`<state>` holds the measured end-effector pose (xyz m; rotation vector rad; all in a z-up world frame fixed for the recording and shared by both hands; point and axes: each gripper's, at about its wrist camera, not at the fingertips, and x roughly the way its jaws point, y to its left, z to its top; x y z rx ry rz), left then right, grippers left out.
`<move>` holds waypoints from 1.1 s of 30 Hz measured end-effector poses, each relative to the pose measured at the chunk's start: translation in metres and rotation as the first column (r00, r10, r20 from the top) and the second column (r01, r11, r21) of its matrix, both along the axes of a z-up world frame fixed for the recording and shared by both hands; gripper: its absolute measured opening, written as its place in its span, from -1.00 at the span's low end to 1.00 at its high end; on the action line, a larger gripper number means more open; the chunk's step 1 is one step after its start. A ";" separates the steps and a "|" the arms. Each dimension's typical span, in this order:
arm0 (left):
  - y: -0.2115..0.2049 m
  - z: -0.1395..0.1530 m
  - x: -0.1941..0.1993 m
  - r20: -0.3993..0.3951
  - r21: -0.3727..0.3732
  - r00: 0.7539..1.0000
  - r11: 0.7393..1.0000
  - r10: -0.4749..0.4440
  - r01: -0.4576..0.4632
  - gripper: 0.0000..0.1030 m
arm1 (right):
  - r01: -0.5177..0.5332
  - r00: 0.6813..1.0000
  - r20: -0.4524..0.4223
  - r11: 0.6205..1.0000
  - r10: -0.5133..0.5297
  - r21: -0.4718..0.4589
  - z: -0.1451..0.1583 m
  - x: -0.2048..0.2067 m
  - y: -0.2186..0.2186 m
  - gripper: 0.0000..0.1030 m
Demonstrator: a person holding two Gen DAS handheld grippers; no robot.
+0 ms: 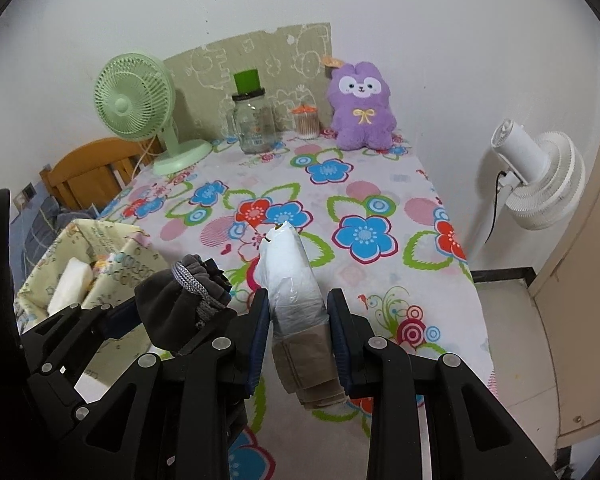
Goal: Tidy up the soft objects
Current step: 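Lift and carry the sock and bundle over the fabric box with both tools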
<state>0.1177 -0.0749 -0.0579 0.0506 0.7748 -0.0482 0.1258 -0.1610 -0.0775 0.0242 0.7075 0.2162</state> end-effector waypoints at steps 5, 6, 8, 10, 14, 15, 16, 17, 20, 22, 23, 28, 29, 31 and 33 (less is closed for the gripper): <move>0.002 0.011 -0.012 0.016 -0.002 1.000 1.000 -0.002 0.003 0.09 | 0.011 1.000 0.021 1.000 -0.010 -0.013 0.012 -0.015 0.002 -0.37; 0.003 0.013 -0.013 0.018 -0.003 1.000 1.000 -0.003 0.003 0.09 | 0.010 1.000 0.023 1.000 -0.010 -0.012 0.013 -0.016 0.003 -0.37; 0.004 0.016 -0.017 0.023 -0.003 1.000 1.000 -0.004 0.004 0.09 | 0.007 1.000 0.029 1.000 -0.007 -0.005 0.017 -0.021 0.003 -0.37; 0.006 0.020 -0.022 0.029 0.000 1.000 1.000 -0.003 0.003 0.09 | 0.003 0.999 0.034 1.000 -0.003 -0.004 0.020 -0.025 0.006 -0.37; 0.011 0.026 -0.029 0.034 0.001 0.999 1.000 -0.003 0.003 0.08 | -0.006 0.999 0.048 1.000 0.007 -0.009 0.026 -0.034 0.012 -0.37; 0.013 0.028 -0.031 0.032 -0.004 0.999 1.000 -0.007 0.008 0.08 | -0.008 0.999 0.051 1.000 0.009 -0.010 0.028 -0.036 0.014 -0.37; 0.015 0.030 -0.034 0.034 -0.011 0.999 1.000 -0.011 0.011 0.08 | -0.012 0.999 0.053 1.000 0.012 -0.010 0.029 -0.037 0.015 -0.37; 0.017 0.032 -0.036 0.039 -0.013 0.999 1.000 -0.008 0.008 0.09 | -0.014 0.998 0.055 1.000 0.015 -0.009 0.031 -0.039 0.018 -0.37; 0.022 0.036 -0.040 0.050 -0.012 0.999 1.000 -0.001 0.001 0.09 | -0.021 0.998 0.065 1.000 0.022 -0.011 0.035 -0.043 0.025 -0.37; 0.027 0.039 -0.042 0.053 -0.017 0.999 1.000 -0.003 0.004 0.08 | -0.029 0.997 0.070 0.999 0.030 -0.015 0.038 -0.044 0.030 -0.37; 0.030 0.039 -0.043 0.052 -0.016 0.999 1.000 -0.010 0.011 0.08 | -0.030 0.997 0.072 0.999 0.031 -0.017 0.039 -0.046 0.032 -0.37; 0.043 0.043 -0.047 0.069 -0.002 0.997 1.000 -0.024 0.024 0.08 | -0.040 0.996 0.076 0.999 0.043 -0.037 0.041 -0.048 0.049 -0.37; 0.047 0.043 -0.047 0.069 -0.003 0.997 1.000 -0.025 0.025 0.08 | -0.043 0.996 0.075 0.998 0.046 -0.040 0.041 -0.049 0.052 -0.37; 0.052 0.044 -0.047 0.069 -0.003 0.997 1.000 -0.027 0.027 0.08 | -0.047 0.996 0.076 0.998 0.051 -0.048 0.042 -0.048 0.059 -0.37; 0.059 0.045 -0.046 0.068 0.000 0.997 1.000 -0.026 0.026 0.08 | -0.054 0.995 0.076 0.997 0.058 -0.053 0.042 -0.047 0.066 -0.37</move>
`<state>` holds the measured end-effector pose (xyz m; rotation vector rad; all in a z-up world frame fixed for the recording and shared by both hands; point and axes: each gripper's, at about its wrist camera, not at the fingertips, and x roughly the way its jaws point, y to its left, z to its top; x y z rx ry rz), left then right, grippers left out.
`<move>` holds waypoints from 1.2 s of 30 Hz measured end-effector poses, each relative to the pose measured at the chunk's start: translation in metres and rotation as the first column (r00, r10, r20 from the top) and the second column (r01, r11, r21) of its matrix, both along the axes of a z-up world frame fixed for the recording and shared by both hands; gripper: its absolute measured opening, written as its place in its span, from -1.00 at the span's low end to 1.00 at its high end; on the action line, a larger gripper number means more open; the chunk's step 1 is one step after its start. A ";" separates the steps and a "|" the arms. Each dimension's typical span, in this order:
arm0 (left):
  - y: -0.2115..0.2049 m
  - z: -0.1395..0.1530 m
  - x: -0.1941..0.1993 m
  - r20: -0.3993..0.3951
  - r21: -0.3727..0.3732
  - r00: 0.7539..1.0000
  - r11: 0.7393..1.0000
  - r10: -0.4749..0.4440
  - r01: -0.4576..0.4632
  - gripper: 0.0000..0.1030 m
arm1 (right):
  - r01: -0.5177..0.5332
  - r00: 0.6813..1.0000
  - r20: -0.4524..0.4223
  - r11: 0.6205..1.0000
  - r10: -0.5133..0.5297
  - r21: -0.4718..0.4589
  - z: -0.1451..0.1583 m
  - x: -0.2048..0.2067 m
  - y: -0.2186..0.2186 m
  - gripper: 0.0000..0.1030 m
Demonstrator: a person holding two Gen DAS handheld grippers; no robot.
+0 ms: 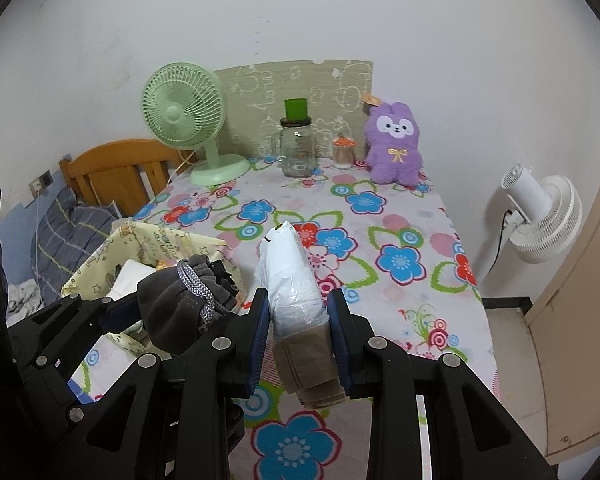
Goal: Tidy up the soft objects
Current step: 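Lift and carry the sock and bundle over the fabric box with both tools, then lower the sock and bundle into the box and open both tools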
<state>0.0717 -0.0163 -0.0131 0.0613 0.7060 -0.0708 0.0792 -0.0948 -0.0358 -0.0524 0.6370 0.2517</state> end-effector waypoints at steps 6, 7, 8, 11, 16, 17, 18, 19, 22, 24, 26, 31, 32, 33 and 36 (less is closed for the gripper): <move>0.021 0.002 0.003 0.003 0.013 1.000 1.000 0.022 -0.022 0.08 | -0.052 0.999 -0.002 0.999 0.052 0.011 0.001 0.008 0.022 -0.37; 0.024 0.001 0.004 0.002 0.013 1.000 1.000 0.026 -0.026 0.08 | -0.059 0.998 -0.002 0.998 0.059 0.010 0.001 0.009 0.026 -0.37; 0.029 0.001 0.005 0.002 0.015 0.999 0.999 0.033 -0.033 0.08 | -0.067 0.998 -0.003 0.998 0.067 0.007 0.001 0.011 0.030 -0.37; 0.037 0.000 0.008 -0.001 0.018 0.999 0.999 0.044 -0.044 0.08 | -0.089 0.996 -0.005 0.996 0.089 0.003 0.001 0.015 0.042 -0.37; 0.053 -0.003 0.013 -0.008 0.020 0.998 0.998 0.060 -0.060 0.08 | -0.117 0.993 -0.011 0.993 0.117 0.003 -0.002 0.023 0.058 -0.37; 0.057 -0.004 0.014 -0.010 0.019 0.998 0.998 0.064 -0.063 0.08 | -0.122 0.992 -0.012 0.993 0.122 0.002 -0.003 0.024 0.062 -0.37; 0.060 -0.005 0.015 -0.012 0.016 0.998 0.998 0.066 -0.066 0.08 | -0.127 0.992 -0.014 0.992 0.127 0.000 -0.003 0.026 0.065 -0.37; 0.063 -0.007 0.016 -0.015 0.014 0.998 0.998 0.069 -0.068 0.08 | -0.132 0.991 -0.016 0.991 0.132 0.000 -0.004 0.027 0.067 -0.37; 0.069 -0.011 0.018 -0.026 0.006 0.997 0.997 0.075 -0.075 0.08 | -0.148 0.989 -0.028 0.989 0.148 0.002 -0.008 0.032 0.075 -0.37; 0.074 -0.015 0.020 -0.037 -0.001 0.996 0.997 0.080 -0.080 0.08 | -0.156 0.987 -0.037 0.988 0.156 0.002 -0.012 0.035 0.079 -0.37; 0.077 -0.019 0.021 -0.047 -0.015 0.996 0.997 0.075 -0.076 0.08 | -0.169 0.984 -0.049 0.985 0.170 0.010 -0.016 0.037 0.083 -0.37; 0.082 -0.030 0.024 -0.076 -0.050 0.995 0.996 0.066 -0.069 0.09 | -0.178 0.981 -0.075 0.984 0.177 -0.005 -0.025 0.041 0.089 -0.37; 0.082 -0.033 0.025 -0.080 -0.052 0.994 0.996 0.069 -0.073 0.09 | -0.178 0.981 -0.080 0.984 0.176 -0.007 -0.027 0.043 0.089 -0.37; 0.083 -0.033 0.026 -0.080 -0.052 0.994 0.996 0.073 -0.077 0.09 | -0.178 0.981 -0.084 0.984 0.176 -0.008 -0.028 0.043 0.089 -0.37; 0.086 -0.038 0.027 -0.094 -0.065 0.993 0.994 0.076 -0.082 0.14 | -0.181 0.979 -0.093 0.983 0.179 -0.012 -0.032 0.045 0.092 -0.37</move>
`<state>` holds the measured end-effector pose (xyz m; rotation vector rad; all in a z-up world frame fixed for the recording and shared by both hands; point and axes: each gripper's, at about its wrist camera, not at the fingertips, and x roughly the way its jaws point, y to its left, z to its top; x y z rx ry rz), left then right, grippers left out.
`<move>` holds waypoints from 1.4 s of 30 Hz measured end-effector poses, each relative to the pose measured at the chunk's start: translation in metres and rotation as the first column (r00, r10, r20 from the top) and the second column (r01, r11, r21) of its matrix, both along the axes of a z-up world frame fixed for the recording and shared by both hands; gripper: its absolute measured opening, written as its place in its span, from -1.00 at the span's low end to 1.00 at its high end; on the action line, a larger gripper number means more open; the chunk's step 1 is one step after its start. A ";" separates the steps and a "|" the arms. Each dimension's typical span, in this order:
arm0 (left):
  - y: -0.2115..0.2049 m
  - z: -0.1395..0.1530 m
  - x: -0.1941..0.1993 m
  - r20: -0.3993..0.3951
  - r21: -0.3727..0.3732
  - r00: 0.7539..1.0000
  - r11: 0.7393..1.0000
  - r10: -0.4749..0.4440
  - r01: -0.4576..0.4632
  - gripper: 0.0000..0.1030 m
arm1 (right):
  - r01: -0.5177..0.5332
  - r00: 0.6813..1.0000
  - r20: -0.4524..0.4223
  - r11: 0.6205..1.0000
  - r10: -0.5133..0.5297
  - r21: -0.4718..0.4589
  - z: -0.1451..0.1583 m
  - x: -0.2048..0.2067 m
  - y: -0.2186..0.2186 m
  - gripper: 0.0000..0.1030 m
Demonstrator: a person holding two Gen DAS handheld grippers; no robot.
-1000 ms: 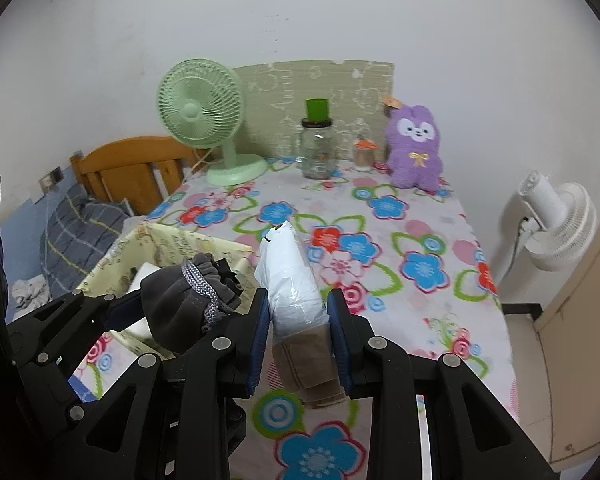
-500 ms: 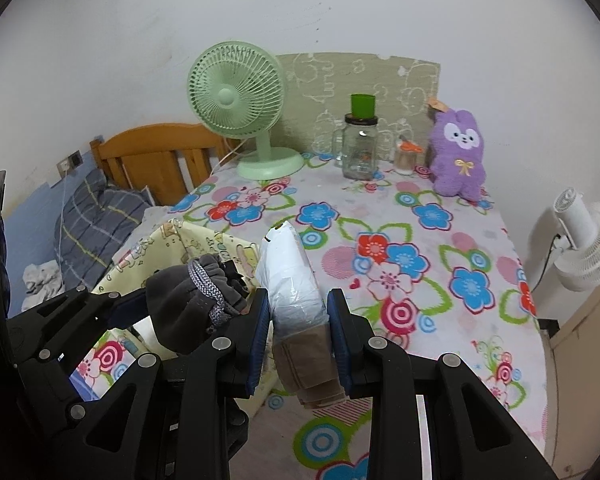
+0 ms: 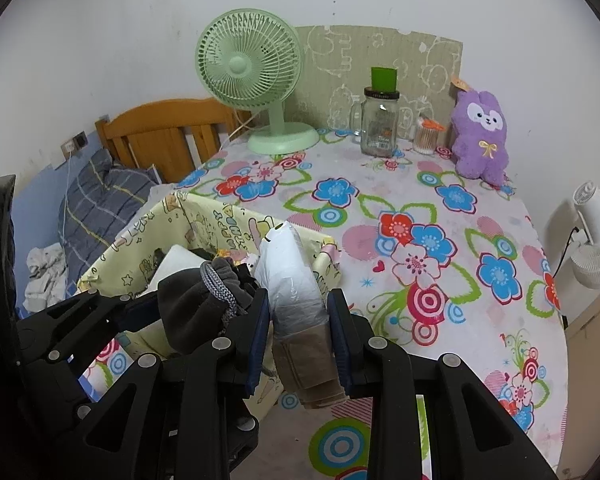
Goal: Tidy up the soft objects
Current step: 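Lower the sock and bundle into the box and open both tools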
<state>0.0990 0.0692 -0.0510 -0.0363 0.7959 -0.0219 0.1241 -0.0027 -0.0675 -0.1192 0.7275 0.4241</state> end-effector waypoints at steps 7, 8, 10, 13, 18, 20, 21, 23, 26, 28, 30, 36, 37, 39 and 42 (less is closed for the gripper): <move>0.009 -0.005 0.000 0.001 0.003 0.999 0.999 0.047 -0.047 0.66 | -0.023 1.000 -0.009 1.000 0.023 -0.010 -0.004 0.002 0.010 -0.37; 0.010 -0.004 -0.001 0.005 -0.001 0.999 0.999 0.054 -0.054 0.73 | -0.026 1.000 -0.007 1.000 0.026 -0.010 -0.003 0.002 0.012 -0.37; 0.014 -0.004 -0.003 0.008 -0.013 0.998 0.998 0.057 -0.057 0.76 | -0.034 0.999 -0.001 0.999 0.034 -0.009 -0.001 0.001 0.015 -0.37; 0.019 -0.002 -0.004 -0.002 -0.031 0.998 0.998 0.055 -0.055 0.81 | -0.043 0.999 0.011 0.999 0.043 -0.010 0.002 0.001 0.020 -0.37; 0.026 0.005 -0.004 0.000 -0.021 0.998 0.998 0.059 -0.059 0.88 | -0.057 0.998 0.026 0.998 0.057 -0.002 0.007 0.003 0.029 -0.37; 0.030 0.006 -0.004 -0.004 -0.016 0.998 0.998 0.065 -0.065 0.91 | -0.063 0.998 0.027 0.998 0.063 0.004 0.008 0.005 0.032 -0.37; 0.032 0.007 -0.003 -0.006 -0.013 0.998 0.998 0.066 -0.066 0.91 | -0.067 0.997 0.027 0.998 0.066 0.006 0.009 0.006 0.034 -0.37; 0.035 0.007 -0.001 -0.009 -0.007 0.998 0.998 0.069 -0.069 0.91 | -0.073 0.997 0.025 0.997 0.072 0.011 0.009 0.008 0.038 -0.37; 0.041 0.005 0.001 -0.011 0.001 0.997 0.997 0.077 -0.077 0.92 | -0.081 0.997 0.021 0.997 0.080 0.017 0.007 0.011 0.044 -0.38; 0.045 0.004 0.003 -0.012 0.005 0.997 0.997 0.080 -0.080 0.92 | -0.084 0.996 0.017 0.996 0.083 0.019 0.005 0.014 0.048 -0.38; 0.048 0.002 0.005 -0.014 0.006 0.996 0.996 0.084 -0.084 0.93 | -0.084 0.996 0.015 0.996 0.084 0.020 0.004 0.017 0.052 -0.38; 0.059 -0.006 0.011 -0.037 0.000 0.995 0.996 0.094 -0.094 0.93 | -0.095 0.996 -0.002 0.995 0.095 0.021 -0.005 0.028 0.062 -0.37; 0.060 -0.008 0.012 -0.043 0.002 0.994 0.995 0.098 -0.098 0.93 | -0.095 0.995 -0.002 0.995 0.095 0.020 -0.006 0.029 0.064 -0.37; 0.061 -0.010 0.013 -0.052 0.006 0.994 0.995 0.099 -0.099 0.93 | -0.090 0.996 -0.002 0.996 0.090 0.009 -0.009 0.032 0.067 -0.37; 0.063 -0.014 0.014 -0.062 0.007 0.993 0.995 0.103 -0.103 0.93 | -0.093 0.996 -0.016 0.996 0.093 0.001 -0.014 0.034 0.069 -0.36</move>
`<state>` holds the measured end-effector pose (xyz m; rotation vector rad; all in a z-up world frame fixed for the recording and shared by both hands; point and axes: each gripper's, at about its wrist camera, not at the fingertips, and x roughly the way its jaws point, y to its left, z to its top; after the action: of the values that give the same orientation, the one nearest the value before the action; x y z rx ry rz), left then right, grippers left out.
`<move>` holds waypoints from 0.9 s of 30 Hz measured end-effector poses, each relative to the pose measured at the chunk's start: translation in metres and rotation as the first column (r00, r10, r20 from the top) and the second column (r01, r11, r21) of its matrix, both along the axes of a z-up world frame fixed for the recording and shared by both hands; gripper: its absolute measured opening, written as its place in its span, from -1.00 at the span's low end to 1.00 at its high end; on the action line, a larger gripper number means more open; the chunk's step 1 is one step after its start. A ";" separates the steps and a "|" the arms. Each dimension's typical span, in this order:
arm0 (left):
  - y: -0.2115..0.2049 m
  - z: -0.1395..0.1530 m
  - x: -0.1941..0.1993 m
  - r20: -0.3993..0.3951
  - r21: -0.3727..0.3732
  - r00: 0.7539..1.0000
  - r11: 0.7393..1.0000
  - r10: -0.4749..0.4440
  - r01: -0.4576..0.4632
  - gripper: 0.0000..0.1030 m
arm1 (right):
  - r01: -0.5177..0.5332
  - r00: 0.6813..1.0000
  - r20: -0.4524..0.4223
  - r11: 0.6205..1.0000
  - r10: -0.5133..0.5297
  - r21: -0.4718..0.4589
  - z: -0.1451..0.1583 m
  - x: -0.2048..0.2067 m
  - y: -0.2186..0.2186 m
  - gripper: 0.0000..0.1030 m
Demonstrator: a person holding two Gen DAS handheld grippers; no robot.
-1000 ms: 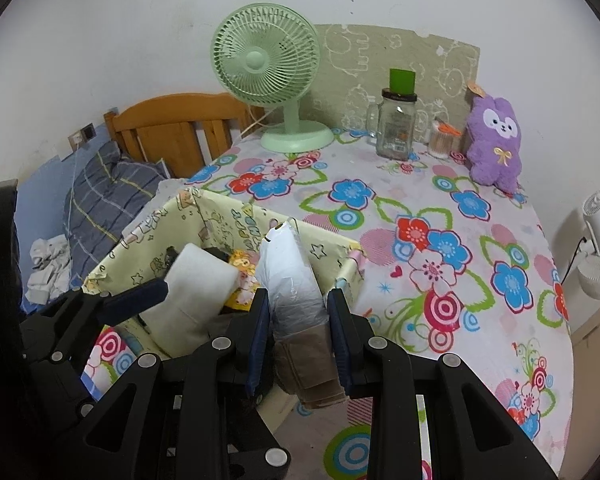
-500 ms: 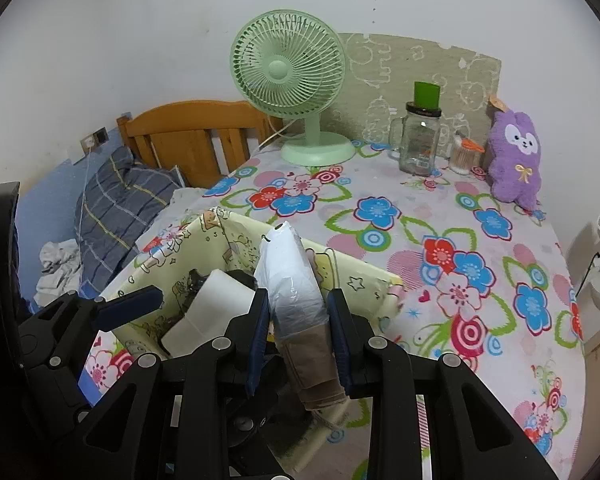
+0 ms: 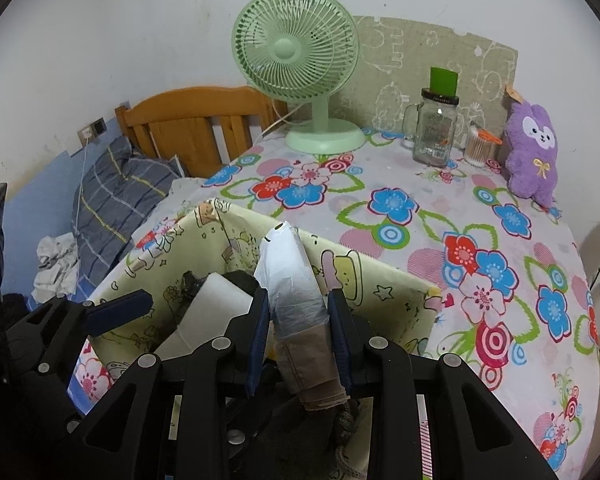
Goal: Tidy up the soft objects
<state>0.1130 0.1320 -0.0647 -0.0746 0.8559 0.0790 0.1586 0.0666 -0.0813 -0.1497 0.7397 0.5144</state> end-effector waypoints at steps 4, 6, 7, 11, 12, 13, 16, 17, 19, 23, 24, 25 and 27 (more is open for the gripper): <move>0.001 -0.002 -0.001 -0.006 -0.005 1.000 1.000 0.006 -0.006 0.93 | 0.016 1.000 0.002 1.000 -0.016 -0.012 -0.002 0.000 0.002 -0.07; 0.000 -0.001 -0.002 -0.004 -0.007 1.000 1.000 0.003 -0.003 0.93 | 0.039 0.999 0.016 0.999 -0.039 -0.019 -0.001 -0.001 0.001 0.32; 0.000 0.000 -0.003 -0.002 -0.007 1.000 1.000 0.005 -0.005 0.93 | 0.053 0.998 0.029 0.998 -0.053 -0.019 0.000 -0.002 -0.001 0.37; -0.004 0.004 -0.005 0.007 -0.006 1.000 1.000 -0.003 0.003 0.93 | 0.066 0.997 0.045 0.997 -0.065 -0.027 0.005 -0.007 -0.006 0.44; -0.006 0.006 -0.006 0.014 -0.007 1.000 1.000 -0.006 0.006 0.93 | 0.069 0.997 0.046 0.997 -0.068 -0.030 0.007 -0.008 -0.007 0.46; -0.008 0.008 -0.007 0.020 -0.007 1.000 1.000 -0.009 0.009 0.93 | 0.073 0.996 0.048 0.997 -0.072 -0.032 0.009 -0.009 -0.010 0.48; -0.014 0.013 -0.009 0.035 -0.011 0.999 1.000 -0.019 0.020 0.93 | 0.092 0.994 0.065 0.995 -0.090 -0.030 0.016 -0.015 -0.017 0.60; -0.016 0.015 -0.011 0.044 -0.011 0.999 1.000 -0.023 0.024 0.94 | 0.097 0.993 0.070 0.995 -0.095 -0.026 0.018 -0.018 -0.020 0.64; -0.019 0.019 -0.014 0.058 -0.004 0.998 1.000 -0.026 0.026 0.96 | 0.104 0.992 0.076 0.994 -0.103 -0.020 0.022 -0.022 -0.026 0.67; -0.027 0.028 -0.021 0.090 0.009 0.996 1.000 -0.023 0.022 0.99 | 0.119 0.990 0.078 0.993 -0.118 -0.001 0.030 -0.031 -0.036 0.68; -0.029 0.031 -0.023 0.097 0.011 0.995 1.000 -0.022 0.021 0.99 | 0.121 0.990 0.080 0.993 -0.120 0.003 0.032 -0.034 -0.039 0.69; -0.030 0.033 -0.025 0.101 0.012 0.995 1.000 -0.020 0.019 0.99 | 0.123 0.989 0.083 0.992 -0.123 0.007 0.034 -0.037 -0.042 0.70; -0.034 0.037 -0.030 0.111 0.014 0.994 1.000 -0.019 0.018 0.99 | 0.129 0.987 0.092 0.992 -0.129 0.011 0.039 -0.042 -0.048 0.75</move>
<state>0.0834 0.0979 -0.0280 -0.0585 0.7447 0.0625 0.1165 0.0189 -0.0427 -0.1193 0.6524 0.3832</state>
